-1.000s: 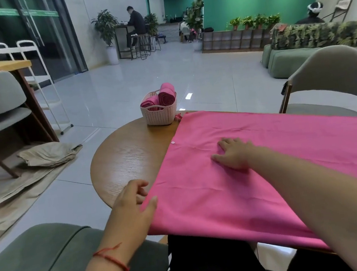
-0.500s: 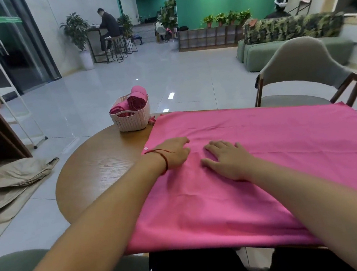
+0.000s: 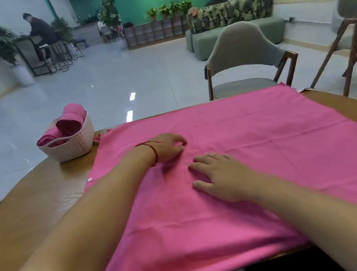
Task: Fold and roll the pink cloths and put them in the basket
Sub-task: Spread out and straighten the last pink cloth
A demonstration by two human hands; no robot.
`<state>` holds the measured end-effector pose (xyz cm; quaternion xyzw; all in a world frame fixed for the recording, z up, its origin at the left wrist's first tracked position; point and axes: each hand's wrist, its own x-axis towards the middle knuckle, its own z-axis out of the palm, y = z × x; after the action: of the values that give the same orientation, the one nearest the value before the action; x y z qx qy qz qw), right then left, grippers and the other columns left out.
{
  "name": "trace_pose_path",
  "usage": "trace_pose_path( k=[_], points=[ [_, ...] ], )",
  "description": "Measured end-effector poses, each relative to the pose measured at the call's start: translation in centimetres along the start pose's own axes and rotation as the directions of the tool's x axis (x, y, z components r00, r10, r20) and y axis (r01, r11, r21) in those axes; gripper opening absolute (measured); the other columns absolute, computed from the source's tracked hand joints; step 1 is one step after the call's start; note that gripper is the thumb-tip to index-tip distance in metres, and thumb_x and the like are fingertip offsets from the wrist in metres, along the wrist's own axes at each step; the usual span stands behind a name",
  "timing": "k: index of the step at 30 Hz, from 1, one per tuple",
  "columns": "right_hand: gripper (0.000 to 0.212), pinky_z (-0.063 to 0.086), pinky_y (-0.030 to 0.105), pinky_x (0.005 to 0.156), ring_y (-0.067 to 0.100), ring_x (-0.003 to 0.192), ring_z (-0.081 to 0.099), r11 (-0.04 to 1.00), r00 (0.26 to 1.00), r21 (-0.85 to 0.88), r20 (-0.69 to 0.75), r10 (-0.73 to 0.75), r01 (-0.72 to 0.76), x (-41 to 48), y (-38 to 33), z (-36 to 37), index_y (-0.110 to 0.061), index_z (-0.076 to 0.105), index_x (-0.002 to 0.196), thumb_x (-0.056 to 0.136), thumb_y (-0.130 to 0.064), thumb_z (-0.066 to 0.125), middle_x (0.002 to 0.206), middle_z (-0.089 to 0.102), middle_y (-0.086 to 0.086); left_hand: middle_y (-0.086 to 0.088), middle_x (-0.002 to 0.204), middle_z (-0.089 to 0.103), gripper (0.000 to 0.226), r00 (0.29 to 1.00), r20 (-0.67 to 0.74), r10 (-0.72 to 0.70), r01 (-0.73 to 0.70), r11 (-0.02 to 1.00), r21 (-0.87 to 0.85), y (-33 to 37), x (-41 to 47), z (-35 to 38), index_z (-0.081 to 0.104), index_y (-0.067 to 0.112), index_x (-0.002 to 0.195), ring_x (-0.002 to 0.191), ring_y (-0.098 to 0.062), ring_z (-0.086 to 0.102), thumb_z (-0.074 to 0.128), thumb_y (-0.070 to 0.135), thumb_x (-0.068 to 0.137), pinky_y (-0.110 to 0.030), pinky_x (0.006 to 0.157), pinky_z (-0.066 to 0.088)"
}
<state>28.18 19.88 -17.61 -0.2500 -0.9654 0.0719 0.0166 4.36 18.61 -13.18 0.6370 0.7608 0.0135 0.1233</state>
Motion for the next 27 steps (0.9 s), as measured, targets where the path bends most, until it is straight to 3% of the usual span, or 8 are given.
trace_pose_path(
  k=[3,7,16,23,27],
  points=[
    [0.069,0.029,0.053,0.124,0.019,0.156,0.026,0.999,0.999,0.016,-0.011,0.039,-0.039,-2.7,1.7,0.0,-0.037,0.035,0.161,0.101,-0.071,0.034,0.169,0.030,-0.012,0.002,0.148,0.057,0.040,0.993,0.037,0.110,-0.111,0.994,0.025,5.1,1.4,0.3,0.059,0.040,0.140,0.130,-0.023,0.055,0.056,0.039,0.100,-0.037,0.114,0.041],
    [0.072,0.028,0.049,0.125,0.016,0.156,0.026,0.995,0.995,0.008,-0.028,0.098,-0.098,-6.5,4.2,-0.5,-0.038,0.033,0.163,0.100,-0.073,0.034,0.170,0.030,-0.014,0.001,0.151,0.055,0.048,0.981,0.044,0.190,-0.192,0.981,0.039,11.1,2.1,1.7,0.055,0.029,0.148,0.134,-0.023,0.053,0.059,0.035,0.100,-0.033,0.112,0.040],
    [0.067,0.018,0.040,0.130,0.010,0.159,0.020,0.946,0.949,0.087,-0.024,0.315,-0.312,-16.2,10.5,-1.8,-0.041,0.033,0.163,0.103,-0.070,0.039,0.173,0.022,-0.018,-0.007,0.163,0.042,0.062,0.992,0.028,0.124,-0.127,0.976,0.175,16.7,3.8,3.3,0.039,0.020,0.159,0.146,-0.029,0.043,0.050,0.046,0.104,-0.037,0.122,0.033],
    [0.063,0.020,0.038,0.127,0.007,0.157,0.026,0.871,0.863,0.134,-0.130,0.488,-0.472,-22.4,13.3,-1.6,-0.042,0.040,0.159,0.103,-0.071,0.038,0.170,0.029,-0.022,-0.001,0.171,0.026,0.069,0.988,0.069,0.140,-0.152,0.964,0.220,22.2,5.0,4.3,0.028,0.027,0.164,0.150,-0.034,0.038,0.039,0.061,0.104,-0.045,0.124,0.028],
    [0.059,0.021,0.041,0.127,0.009,0.154,0.031,0.776,0.756,0.216,-0.183,0.628,-0.593,-26.2,15.7,-1.8,-0.043,0.042,0.157,0.104,-0.067,0.040,0.166,0.036,-0.020,-0.002,0.173,0.019,0.077,0.988,0.088,0.123,-0.140,0.965,0.222,24.3,6.6,5.0,0.022,0.028,0.165,0.154,-0.035,0.031,0.033,0.070,0.101,-0.050,0.126,0.025]
  ],
)
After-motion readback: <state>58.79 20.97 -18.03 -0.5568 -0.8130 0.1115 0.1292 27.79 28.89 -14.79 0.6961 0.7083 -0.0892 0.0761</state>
